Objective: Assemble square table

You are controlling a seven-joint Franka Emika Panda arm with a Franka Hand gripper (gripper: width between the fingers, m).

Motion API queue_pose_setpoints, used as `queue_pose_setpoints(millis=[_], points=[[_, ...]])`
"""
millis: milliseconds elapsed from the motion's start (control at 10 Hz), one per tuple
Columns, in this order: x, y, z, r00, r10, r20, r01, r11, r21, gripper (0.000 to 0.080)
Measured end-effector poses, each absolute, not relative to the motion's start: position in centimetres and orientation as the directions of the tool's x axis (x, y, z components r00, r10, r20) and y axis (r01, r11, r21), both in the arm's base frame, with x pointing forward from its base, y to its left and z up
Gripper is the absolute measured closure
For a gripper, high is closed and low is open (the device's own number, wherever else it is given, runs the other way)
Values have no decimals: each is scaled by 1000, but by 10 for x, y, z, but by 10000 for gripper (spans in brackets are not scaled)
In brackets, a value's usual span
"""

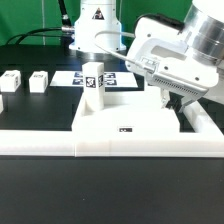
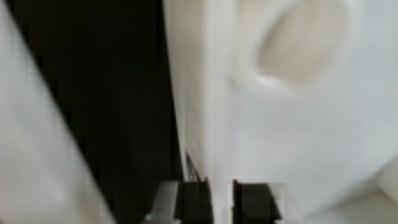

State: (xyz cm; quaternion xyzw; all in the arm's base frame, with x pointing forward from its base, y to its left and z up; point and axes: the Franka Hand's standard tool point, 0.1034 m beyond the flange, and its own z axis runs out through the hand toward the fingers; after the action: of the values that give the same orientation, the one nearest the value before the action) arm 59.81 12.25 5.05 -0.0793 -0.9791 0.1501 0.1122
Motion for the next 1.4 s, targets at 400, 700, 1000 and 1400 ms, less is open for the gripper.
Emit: queue_pose_setpoints(millis=[400, 700, 1000, 1400], points=[[599, 128, 51, -957, 223, 187, 155, 935, -320, 780], [599, 126, 51, -955, 227, 189, 159, 934, -320, 711], [613, 121, 70, -952, 244, 185, 171, 925, -340, 355], [626, 126, 76, -952, 254, 169, 185, 922, -341, 162]])
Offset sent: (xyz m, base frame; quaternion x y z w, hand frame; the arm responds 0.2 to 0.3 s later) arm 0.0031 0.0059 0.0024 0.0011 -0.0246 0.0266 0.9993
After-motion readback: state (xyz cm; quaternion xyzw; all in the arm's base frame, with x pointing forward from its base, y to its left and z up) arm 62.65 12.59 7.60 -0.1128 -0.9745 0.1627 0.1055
